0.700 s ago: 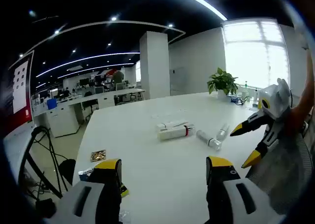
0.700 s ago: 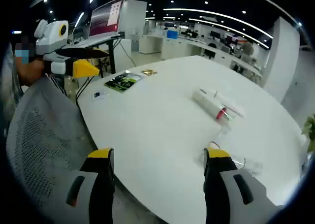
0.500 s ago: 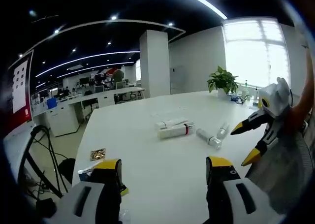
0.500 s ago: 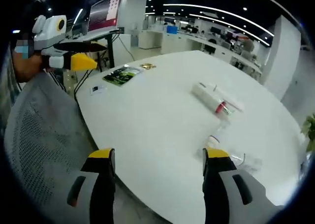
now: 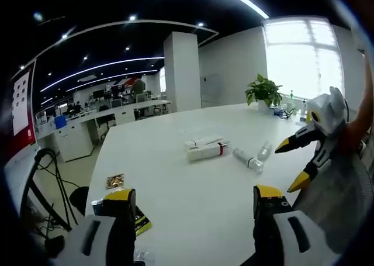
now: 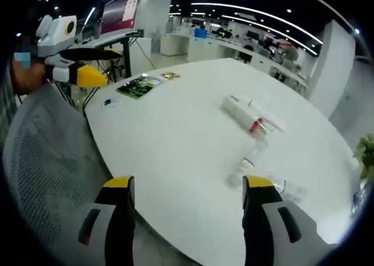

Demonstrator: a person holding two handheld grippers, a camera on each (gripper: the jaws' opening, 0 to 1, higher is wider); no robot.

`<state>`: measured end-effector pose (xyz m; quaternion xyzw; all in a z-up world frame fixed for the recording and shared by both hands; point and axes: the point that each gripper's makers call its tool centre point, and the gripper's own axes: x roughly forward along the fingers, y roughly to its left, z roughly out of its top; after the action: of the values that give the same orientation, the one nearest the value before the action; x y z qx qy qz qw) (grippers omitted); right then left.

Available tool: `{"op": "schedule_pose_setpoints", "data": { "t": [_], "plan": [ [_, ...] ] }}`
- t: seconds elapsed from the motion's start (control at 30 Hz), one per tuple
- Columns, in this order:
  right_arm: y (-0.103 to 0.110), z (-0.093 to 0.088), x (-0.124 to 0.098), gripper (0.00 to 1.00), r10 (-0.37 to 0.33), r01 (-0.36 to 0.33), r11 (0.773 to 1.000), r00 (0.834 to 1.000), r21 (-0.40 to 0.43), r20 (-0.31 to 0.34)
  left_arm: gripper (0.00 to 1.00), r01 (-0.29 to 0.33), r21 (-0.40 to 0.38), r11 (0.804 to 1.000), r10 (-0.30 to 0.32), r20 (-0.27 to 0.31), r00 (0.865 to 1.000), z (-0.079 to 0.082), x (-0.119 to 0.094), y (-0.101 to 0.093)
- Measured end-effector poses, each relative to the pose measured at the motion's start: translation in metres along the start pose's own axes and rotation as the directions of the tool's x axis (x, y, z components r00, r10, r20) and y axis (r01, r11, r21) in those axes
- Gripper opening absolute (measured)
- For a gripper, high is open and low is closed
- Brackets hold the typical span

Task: Arrange the skincare products in the storage area until every visible bottle or jar stands upright without overlapping.

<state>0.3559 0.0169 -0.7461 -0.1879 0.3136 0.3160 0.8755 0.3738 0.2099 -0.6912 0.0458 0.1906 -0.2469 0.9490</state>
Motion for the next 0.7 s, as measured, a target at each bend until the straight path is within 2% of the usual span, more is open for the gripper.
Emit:
{"op": "schedule_pose_setpoints", "data": {
  "t": [0.17,0.27,0.4,0.7],
  "plan": [
    [-0.0013,0.0027,-0.001,0.74,-0.005,0.005,1.0,1.0,-0.001,0.011,0.91,-0.022,0.018,1.0,0.022,0.007,1.0,0.0011,-0.0001,0.004],
    [-0.0021,0.0027,-0.0016,0.74,-0.011,0.011,1.0,1.0,-0.007,0.014,0.91,-0.035,0.016,0.999,0.034,0.032,0.999,0.0053,-0.0023,0.0066],
    [-0.0039,-0.0004,-0.001,0.74,-0.018,0.018,1.0,1.0,0.003,0.0,0.92,-0.012,0.03,0.999,0.012,0.005,1.0,-0.0006,0.0011,0.0011],
    [-0.0062,0.0015,-0.0026,0.74,-0.024,0.024,1.0,1.0,0.011,0.016,0.94,-0.024,0.021,0.999,0.024,0.026,0.999,0.0036,-0.0002,0.003]
  ]
}}
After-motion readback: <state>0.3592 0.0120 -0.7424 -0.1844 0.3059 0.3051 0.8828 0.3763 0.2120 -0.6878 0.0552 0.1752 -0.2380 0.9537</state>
